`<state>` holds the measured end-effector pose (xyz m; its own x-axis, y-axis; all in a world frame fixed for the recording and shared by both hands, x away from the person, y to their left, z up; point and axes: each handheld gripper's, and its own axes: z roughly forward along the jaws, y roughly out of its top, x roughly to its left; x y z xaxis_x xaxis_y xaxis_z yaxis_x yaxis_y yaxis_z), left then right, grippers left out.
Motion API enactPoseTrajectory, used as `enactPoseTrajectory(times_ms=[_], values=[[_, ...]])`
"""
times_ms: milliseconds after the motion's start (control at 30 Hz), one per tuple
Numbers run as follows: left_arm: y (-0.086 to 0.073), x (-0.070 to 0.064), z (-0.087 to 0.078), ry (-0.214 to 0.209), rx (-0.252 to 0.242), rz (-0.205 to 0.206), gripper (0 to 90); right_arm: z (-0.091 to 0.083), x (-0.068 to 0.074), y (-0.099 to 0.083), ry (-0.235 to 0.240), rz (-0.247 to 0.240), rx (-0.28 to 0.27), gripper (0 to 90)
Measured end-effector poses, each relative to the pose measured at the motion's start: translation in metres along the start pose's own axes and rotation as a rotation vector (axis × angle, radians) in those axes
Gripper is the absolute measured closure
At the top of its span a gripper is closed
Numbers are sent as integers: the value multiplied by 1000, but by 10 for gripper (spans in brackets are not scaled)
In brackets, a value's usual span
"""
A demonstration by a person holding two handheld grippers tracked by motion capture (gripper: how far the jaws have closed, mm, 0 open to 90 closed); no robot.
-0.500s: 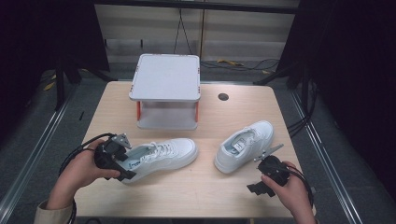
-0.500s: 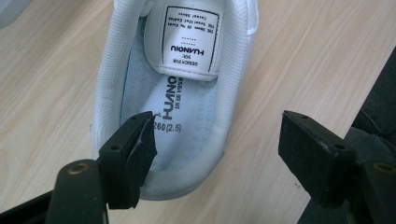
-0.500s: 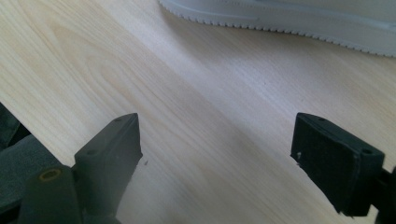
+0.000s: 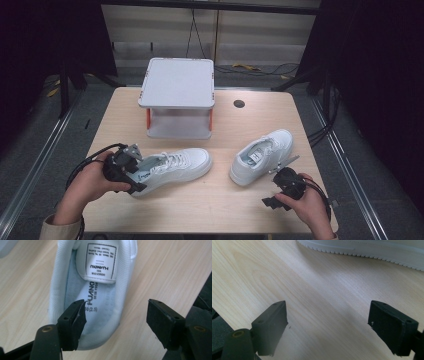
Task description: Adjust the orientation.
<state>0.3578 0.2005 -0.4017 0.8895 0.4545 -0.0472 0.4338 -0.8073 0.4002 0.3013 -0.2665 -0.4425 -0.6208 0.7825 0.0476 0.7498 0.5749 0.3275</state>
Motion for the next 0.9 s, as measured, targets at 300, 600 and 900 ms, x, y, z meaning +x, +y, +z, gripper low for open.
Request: enactPoseTrajectory(times_ms=[300, 600, 900], values=[[4, -3, 4, 19, -6, 50, 421, -1, 2, 1, 7, -2, -11, 148], [11, -9, 27, -32, 136, 84, 631, 0, 2, 1, 13, -8, -10, 148], [16, -7, 41, -2, 199, 24, 743, 1, 3, 2, 17, -8, -6, 148]])
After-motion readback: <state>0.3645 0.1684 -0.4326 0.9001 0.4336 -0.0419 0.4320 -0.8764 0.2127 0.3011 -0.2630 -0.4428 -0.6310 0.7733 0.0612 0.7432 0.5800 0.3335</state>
